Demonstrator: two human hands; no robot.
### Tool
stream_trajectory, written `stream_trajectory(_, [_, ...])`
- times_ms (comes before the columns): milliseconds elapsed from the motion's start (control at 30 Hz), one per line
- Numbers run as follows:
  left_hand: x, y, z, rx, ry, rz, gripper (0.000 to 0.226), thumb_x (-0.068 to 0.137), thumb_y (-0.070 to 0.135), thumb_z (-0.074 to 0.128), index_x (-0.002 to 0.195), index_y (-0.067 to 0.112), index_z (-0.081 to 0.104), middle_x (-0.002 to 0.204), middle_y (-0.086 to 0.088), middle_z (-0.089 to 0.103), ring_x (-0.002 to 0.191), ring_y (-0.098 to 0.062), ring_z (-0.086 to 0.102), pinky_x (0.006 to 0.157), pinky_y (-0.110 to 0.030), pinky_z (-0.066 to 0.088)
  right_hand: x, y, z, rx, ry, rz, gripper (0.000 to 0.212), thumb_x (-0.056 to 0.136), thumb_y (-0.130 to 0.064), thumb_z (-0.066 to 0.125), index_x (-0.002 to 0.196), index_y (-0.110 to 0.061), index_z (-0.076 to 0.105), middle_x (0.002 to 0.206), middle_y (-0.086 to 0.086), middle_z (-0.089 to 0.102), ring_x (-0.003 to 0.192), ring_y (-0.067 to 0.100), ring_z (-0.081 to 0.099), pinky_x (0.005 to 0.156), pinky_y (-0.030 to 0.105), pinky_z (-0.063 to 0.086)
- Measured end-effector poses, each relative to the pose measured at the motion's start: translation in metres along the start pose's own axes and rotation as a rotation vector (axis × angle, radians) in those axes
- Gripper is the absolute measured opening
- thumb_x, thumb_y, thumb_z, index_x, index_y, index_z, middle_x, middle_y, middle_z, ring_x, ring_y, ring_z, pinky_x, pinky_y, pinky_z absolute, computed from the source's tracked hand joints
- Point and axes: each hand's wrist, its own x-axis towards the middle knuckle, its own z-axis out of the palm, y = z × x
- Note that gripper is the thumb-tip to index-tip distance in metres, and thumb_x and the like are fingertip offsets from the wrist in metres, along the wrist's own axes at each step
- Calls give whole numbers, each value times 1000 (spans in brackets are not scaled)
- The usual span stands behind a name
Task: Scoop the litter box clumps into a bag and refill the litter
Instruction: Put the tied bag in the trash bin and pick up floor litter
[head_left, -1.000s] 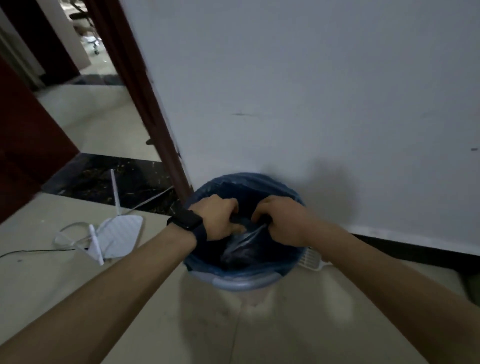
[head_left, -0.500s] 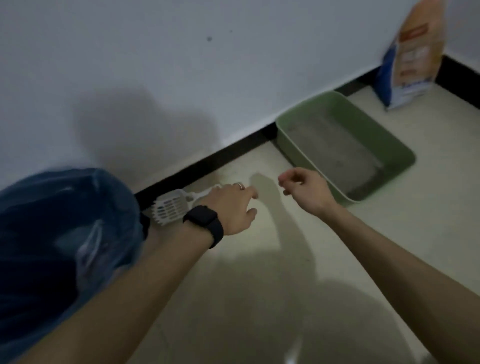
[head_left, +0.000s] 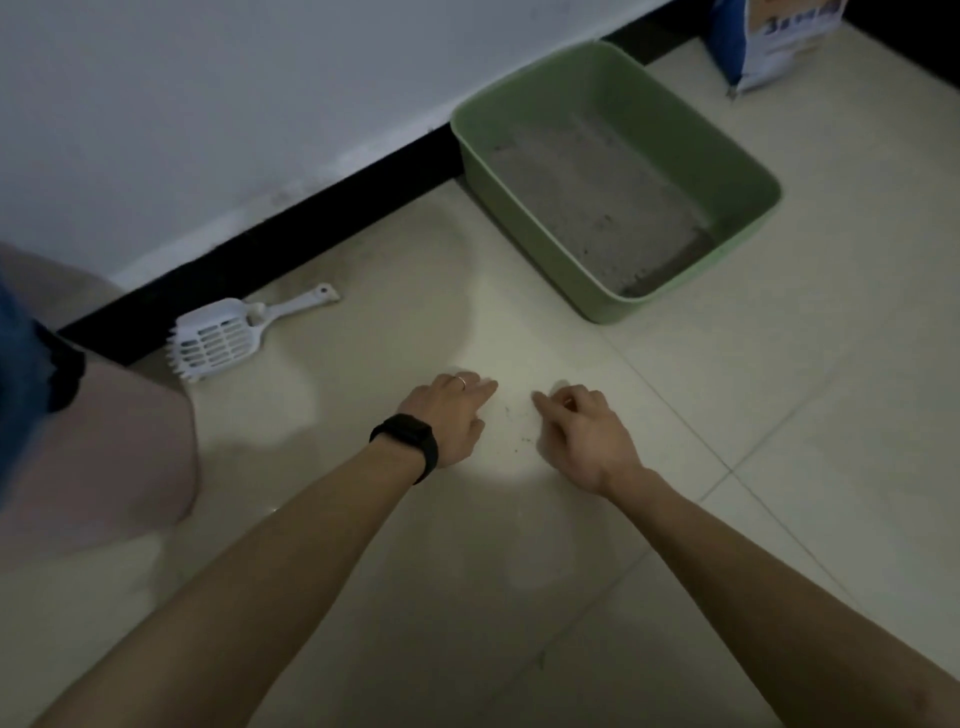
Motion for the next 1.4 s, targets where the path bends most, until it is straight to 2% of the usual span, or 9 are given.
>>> stream_trajectory(200, [14, 8, 32, -25, 196, 90, 47, 99, 37, 41, 143, 19, 46, 150, -3, 39, 136, -22, 32, 106, -38, 33, -4, 9, 14, -11, 131, -152, 43, 93, -39, 55, 131, -21, 62, 128, 2, 57, 117, 28, 48, 91, 40, 49])
stream_trajectory(367, [-7, 10, 52, -62, 311, 351, 35, 91, 26, 59, 123, 14, 66, 127, -9, 60, 117, -31, 54, 94, -40, 48, -25, 13, 34, 20, 206, -222, 42, 91, -38, 59, 130, -22, 63, 128, 3, 60, 114, 27, 50, 89, 37, 44])
stream_trajectory(633, [-1, 13, 72, -230, 511, 373, 21, 79, 25, 81, 96, 12, 78, 90, -6, 70, 83, -32, 62, 77, -34, 51, -28, -4, 53, 219, 420, -181, 23, 88, -21, 73, 106, -8, 77, 93, 9, 66, 85, 30, 59, 75, 34, 52])
stream_trajectory(767, [6, 16, 64, -304, 471, 364, 12, 81, 21, 78, 85, 9, 79, 78, -7, 67, 71, -30, 61, 68, -38, 51, -20, -10, 46, 233, 444, -159, 12, 83, -13, 78, 94, -9, 80, 82, 11, 67, 75, 30, 64, 71, 32, 52])
stream_trajectory(967, [0, 21, 64, -225, 520, 296, 15, 87, 19, 71, 82, 5, 74, 80, -11, 65, 77, -31, 61, 63, -38, 52, -18, -9, 42, 101, 404, -194, 11, 88, -13, 72, 93, -5, 76, 81, 13, 64, 76, 33, 61, 66, 36, 52])
stream_trajectory(1100, [-5, 30, 72, 6, 631, 299, 28, 95, 22, 55, 77, 5, 67, 77, -12, 63, 72, -30, 60, 62, -36, 49, -15, -13, 42, -128, 421, -307, 11, 91, -4, 65, 82, 3, 66, 79, 19, 60, 69, 34, 54, 65, 44, 48])
stream_trajectory(1233, [-4, 36, 66, 211, 494, 216, 16, 86, 28, 67, 82, 13, 69, 85, -5, 67, 82, -23, 63, 70, -31, 48, -18, -24, 32, -242, 299, -188, 14, 92, -7, 62, 81, 2, 63, 78, 21, 58, 71, 36, 57, 61, 44, 45])
stream_trajectory(1333, [-5, 28, 55, 51, 349, 102, 25, 102, 25, 44, 111, 8, 59, 114, -11, 59, 109, -27, 50, 92, -35, 40, -17, -32, 16, -1, 150, -28, 20, 99, -12, 51, 91, 4, 61, 90, 21, 59, 83, 37, 56, 75, 42, 44])
stream_trajectory(1400, [-15, 19, 35, -147, 390, 55, 25, 104, 24, 39, 112, 9, 57, 114, -9, 56, 107, -26, 46, 92, -32, 36, -14, -37, -5, 231, 104, 143, 29, 103, -24, 42, 89, -5, 58, 90, 13, 61, 85, 32, 58, 73, 34, 41])
